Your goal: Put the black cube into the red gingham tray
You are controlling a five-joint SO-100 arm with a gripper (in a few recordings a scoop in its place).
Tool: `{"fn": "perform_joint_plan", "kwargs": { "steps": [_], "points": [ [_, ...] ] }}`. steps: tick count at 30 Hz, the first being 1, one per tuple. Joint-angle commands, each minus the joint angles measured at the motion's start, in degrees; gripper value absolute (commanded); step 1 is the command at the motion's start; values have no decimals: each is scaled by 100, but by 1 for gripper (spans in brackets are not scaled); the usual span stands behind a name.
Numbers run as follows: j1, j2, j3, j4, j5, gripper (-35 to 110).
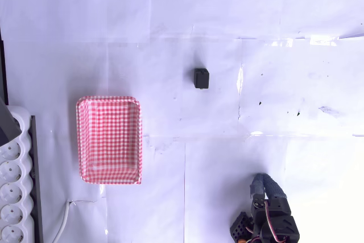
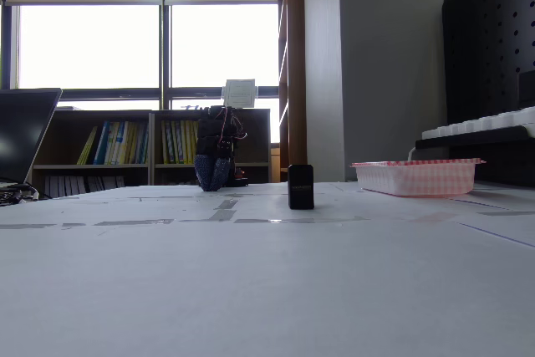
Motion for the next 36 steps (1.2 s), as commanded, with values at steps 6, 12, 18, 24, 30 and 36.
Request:
{"fn": "perform_joint_plan", "kwargs": {
  "steps": [6,12,18,24,30,36],
  "points": [
    [-53,-97,62,229,97,1],
    [-53,-97,62,229,97,1],
    [-53,-97,62,229,97,1],
    [-53,-97,62,229,97,1],
    [-62,-97,62,246,246,1],
    [-237,-97,62,281,536,1]
  ]
}}
